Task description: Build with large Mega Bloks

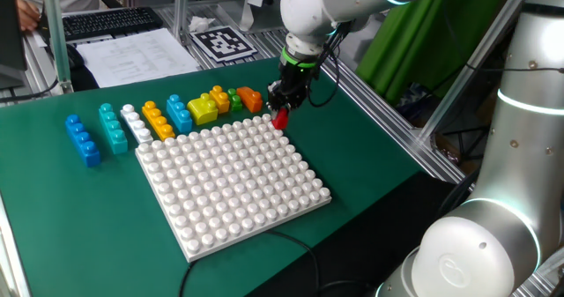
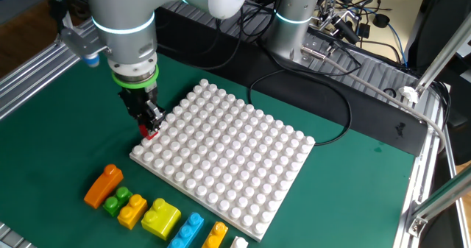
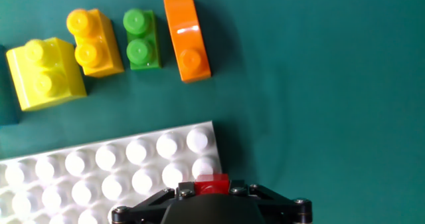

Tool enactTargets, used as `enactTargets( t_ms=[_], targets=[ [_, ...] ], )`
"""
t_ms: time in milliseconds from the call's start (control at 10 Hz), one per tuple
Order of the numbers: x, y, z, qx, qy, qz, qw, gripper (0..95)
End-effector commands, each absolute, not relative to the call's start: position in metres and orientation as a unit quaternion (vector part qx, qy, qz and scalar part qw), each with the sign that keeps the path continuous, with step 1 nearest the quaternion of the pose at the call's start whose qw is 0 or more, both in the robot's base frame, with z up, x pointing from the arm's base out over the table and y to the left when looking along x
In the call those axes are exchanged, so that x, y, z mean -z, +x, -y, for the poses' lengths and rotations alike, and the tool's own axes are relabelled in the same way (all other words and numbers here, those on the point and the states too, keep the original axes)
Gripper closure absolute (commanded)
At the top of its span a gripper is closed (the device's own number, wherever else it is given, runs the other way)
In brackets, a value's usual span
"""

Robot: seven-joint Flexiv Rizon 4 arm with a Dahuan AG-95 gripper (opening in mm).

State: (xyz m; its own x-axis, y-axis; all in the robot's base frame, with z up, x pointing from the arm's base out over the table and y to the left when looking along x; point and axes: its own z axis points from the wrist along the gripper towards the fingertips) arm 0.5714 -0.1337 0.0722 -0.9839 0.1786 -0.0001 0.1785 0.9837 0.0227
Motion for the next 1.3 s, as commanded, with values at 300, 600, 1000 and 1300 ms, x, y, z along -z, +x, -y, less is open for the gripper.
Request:
enactTargets(
  t_ms=[300,600,1000,1300],
  targets=[
    [-0.071,0.563,0.128,-0.013,0.092,-0.996,0.001,95.0],
    [-0.065,0.559,0.125,-0.013,0.091,-0.996,0.008,95.0],
    [-0.053,0.56,0.127,-0.013,0.066,-0.997,0.025,95.0],
    [-0.045,0.559,0.128,-0.018,0.057,-0.998,0.03,95.0]
  ],
)
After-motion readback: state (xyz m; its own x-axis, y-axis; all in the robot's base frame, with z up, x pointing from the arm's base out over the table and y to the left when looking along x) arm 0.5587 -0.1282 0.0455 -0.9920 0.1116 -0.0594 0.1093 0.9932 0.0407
